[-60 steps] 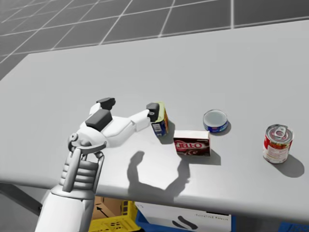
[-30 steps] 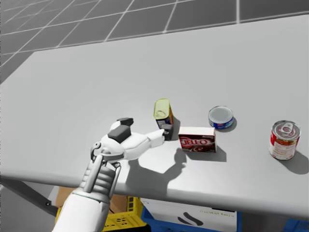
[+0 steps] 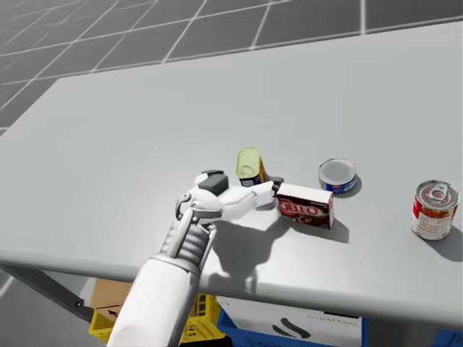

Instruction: Pick up the potted meat can and lift it.

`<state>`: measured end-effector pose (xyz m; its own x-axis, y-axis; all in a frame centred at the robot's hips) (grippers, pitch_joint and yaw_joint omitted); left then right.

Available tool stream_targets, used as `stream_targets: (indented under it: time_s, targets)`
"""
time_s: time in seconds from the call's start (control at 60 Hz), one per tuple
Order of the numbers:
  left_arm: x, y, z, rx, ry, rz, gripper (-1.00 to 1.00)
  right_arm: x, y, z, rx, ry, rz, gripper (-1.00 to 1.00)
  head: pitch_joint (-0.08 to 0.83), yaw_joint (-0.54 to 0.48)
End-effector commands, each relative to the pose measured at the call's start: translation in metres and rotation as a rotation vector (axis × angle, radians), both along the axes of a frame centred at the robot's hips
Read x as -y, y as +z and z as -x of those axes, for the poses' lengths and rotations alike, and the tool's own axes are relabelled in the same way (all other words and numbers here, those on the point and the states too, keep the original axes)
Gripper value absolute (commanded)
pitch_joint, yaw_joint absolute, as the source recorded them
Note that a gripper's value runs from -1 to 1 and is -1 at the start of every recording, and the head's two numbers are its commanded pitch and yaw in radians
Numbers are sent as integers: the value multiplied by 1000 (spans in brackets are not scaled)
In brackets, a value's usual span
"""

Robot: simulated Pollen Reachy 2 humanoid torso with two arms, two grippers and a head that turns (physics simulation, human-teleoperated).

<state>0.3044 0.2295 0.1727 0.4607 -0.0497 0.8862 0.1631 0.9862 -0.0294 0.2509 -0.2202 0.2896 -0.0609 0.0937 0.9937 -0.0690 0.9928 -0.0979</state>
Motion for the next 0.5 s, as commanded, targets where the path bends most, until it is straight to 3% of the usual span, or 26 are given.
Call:
stream_targets:
  time_s: [0.017,0.3,0.333,0.35,0.383,0.4,0.5]
  targets:
    - [9,-2,-17,-21,44,-7,-1000,0,1,0,2,0,-6,-1000,661,380]
    - [19,-11,-33,-52,87,-11,-970,0,2,1,6,-1,-9,-1000,651,384]
    - [21,-12,-30,-54,91,-20,-653,1,2,1,5,-1,-9,-1000,648,384]
    - [21,-13,-30,-53,90,-21,-324,1,2,1,5,-2,-9,-1000,648,384]
    - [23,-15,-27,-52,86,-30,770,1,2,1,5,-2,-9,-1000,647,384]
    - [23,-16,-26,-59,81,-34,948,1,2,1,6,-2,-10,-1000,647,384]
    - [25,-19,-20,-59,80,-56,984,1,1,1,5,-3,-10,-1000,639,384]
